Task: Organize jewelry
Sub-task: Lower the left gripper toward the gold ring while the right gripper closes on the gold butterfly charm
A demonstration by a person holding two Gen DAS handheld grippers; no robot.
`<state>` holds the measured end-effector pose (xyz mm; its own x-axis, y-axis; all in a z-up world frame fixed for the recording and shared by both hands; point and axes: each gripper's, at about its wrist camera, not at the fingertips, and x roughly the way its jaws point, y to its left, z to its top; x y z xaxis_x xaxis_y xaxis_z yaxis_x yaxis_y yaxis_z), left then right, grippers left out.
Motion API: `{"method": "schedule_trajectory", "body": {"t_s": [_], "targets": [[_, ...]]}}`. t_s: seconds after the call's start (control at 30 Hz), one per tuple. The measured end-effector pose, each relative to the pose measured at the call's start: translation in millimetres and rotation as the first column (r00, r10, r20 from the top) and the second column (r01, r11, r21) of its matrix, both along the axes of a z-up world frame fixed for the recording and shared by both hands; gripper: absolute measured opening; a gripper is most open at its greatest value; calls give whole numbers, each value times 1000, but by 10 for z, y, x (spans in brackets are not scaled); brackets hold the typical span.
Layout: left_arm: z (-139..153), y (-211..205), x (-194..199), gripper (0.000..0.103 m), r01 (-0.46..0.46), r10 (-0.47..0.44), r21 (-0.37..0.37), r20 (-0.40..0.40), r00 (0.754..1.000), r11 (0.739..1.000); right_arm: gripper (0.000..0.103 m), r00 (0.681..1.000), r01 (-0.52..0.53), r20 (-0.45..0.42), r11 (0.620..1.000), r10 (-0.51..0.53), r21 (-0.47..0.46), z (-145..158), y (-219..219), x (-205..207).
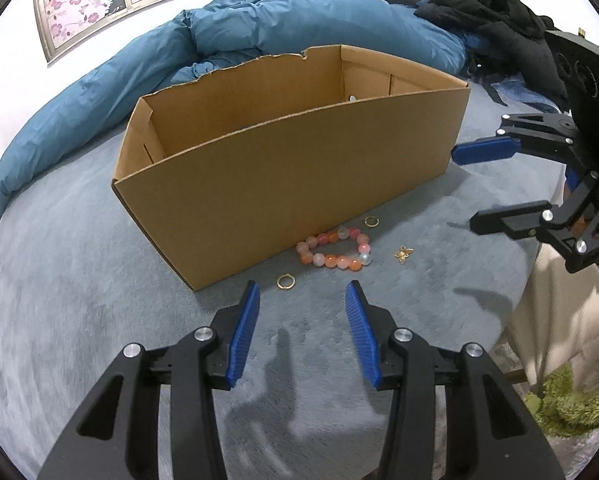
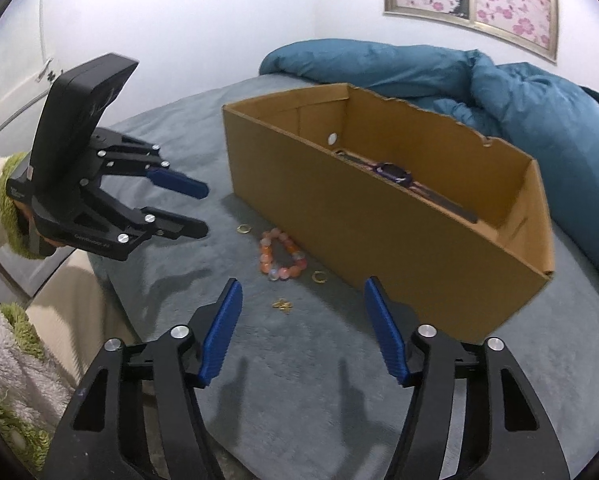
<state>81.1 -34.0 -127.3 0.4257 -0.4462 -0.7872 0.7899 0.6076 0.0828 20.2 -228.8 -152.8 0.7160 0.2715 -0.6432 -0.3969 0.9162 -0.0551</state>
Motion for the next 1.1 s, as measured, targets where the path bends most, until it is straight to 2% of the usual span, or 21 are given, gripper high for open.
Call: {"method": "schedule_trajectory", "body": {"t_s": [0.33,0.6,0.77,1.1], "targets": [[-159,-34,162,43,46,-46,21,28,999,999,40,997,-70,-36,997,69,-33,-130,183,151],[-315,-111,278,31,84,-84,28,2,996,996,31,993,-97,-68,994,93,-54,-231,233,238],[-370,-157,321,25,96,-95,28,-13,995,995,27,991,-112,-87,992,106,-61,-289,231,274],[-425,-199,362,23,126,-125,34,-27,992,991,23,982,-165,-115,981,153,-101,-370,269,332]]}}
